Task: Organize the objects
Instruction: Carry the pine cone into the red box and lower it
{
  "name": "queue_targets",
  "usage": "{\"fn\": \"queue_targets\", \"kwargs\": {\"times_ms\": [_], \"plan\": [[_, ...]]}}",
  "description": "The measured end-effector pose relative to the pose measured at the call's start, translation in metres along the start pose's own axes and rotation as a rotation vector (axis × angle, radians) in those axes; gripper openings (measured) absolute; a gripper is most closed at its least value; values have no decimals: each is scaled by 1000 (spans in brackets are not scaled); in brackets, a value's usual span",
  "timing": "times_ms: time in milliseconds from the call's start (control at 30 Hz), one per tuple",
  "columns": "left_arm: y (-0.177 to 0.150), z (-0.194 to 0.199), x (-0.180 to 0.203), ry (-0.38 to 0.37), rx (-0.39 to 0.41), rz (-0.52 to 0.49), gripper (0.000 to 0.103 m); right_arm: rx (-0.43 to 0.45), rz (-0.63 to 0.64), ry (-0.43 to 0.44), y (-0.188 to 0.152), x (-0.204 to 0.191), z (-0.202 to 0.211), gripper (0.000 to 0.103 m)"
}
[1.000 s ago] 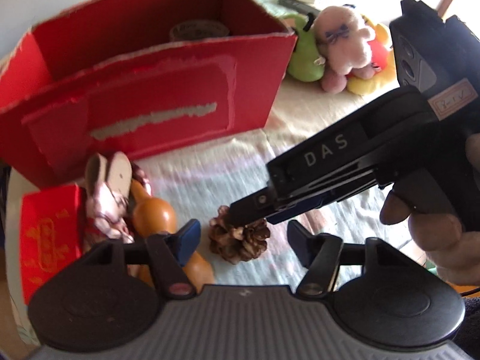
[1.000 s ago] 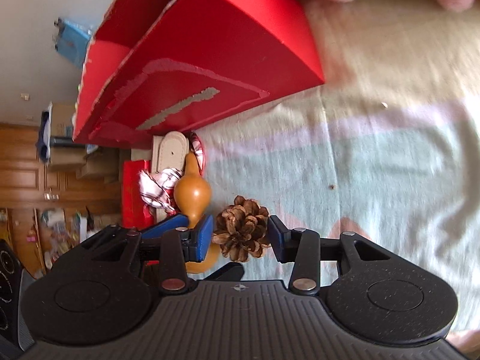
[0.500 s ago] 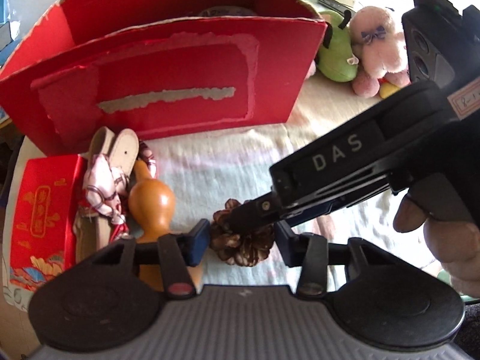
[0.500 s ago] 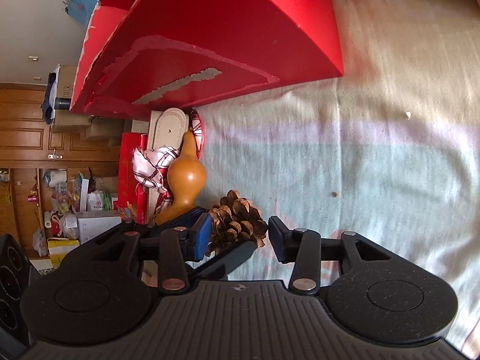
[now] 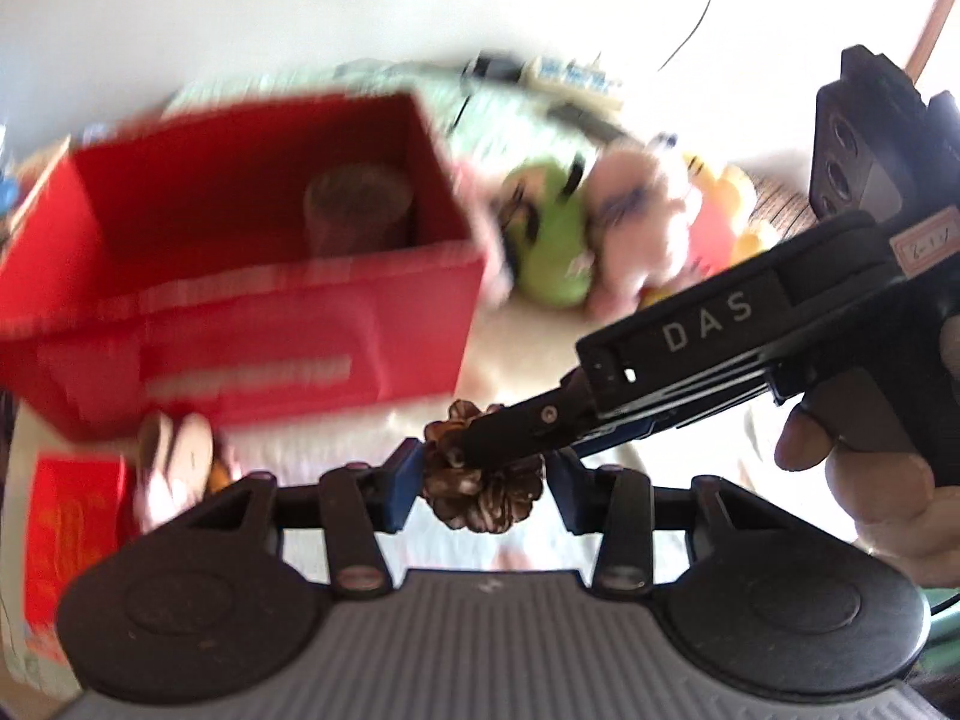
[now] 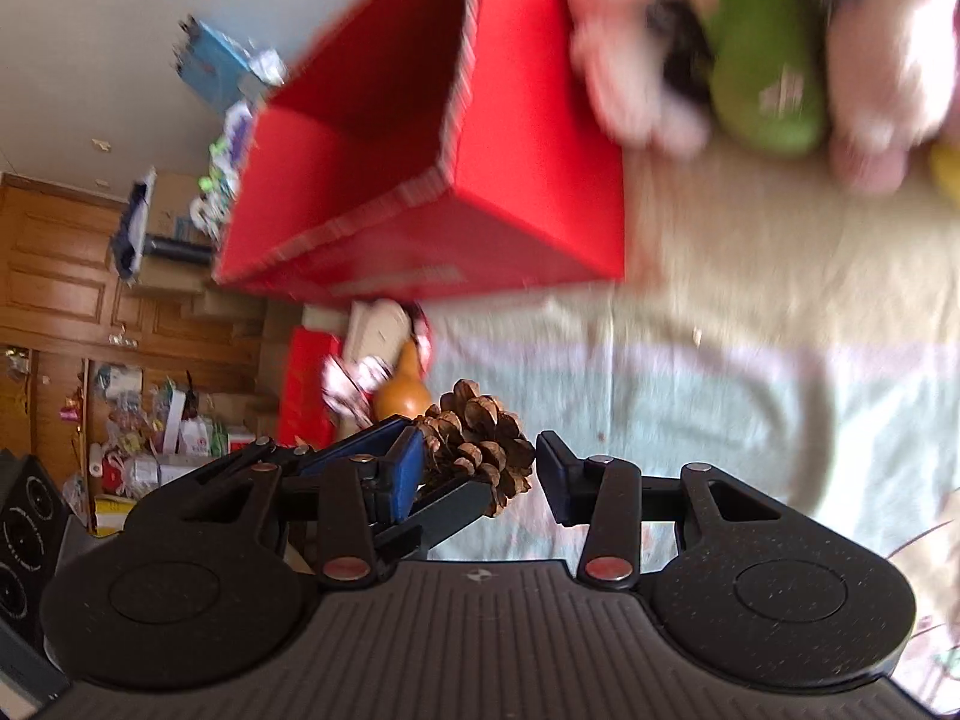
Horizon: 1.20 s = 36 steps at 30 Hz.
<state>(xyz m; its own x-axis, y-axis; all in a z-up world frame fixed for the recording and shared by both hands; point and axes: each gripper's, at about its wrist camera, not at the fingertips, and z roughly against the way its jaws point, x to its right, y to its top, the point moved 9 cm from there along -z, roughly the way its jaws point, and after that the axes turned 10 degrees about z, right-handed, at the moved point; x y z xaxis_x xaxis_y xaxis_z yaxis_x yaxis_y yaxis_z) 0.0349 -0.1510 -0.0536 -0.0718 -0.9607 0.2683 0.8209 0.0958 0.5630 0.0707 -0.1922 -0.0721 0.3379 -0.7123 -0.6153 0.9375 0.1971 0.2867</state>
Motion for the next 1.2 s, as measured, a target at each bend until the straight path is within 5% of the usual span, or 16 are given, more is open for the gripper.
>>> {"fn": "queue_targets", "kwargs": {"times_ms": [233, 400, 667, 1200], "plan": [[64, 26, -1, -76, 145, -45, 44, 170, 117, -86, 60, -41, 33, 45], [93, 10, -25, -107, 165, 5, 43, 177, 268, -221, 108, -68, 13, 45], [105, -50, -65, -165, 69, 108, 43, -41, 398, -368, 152, -57, -54, 45], [75, -100, -76, -211, -110, 115, 45, -489, 615, -595, 146, -24, -126, 45]]}}
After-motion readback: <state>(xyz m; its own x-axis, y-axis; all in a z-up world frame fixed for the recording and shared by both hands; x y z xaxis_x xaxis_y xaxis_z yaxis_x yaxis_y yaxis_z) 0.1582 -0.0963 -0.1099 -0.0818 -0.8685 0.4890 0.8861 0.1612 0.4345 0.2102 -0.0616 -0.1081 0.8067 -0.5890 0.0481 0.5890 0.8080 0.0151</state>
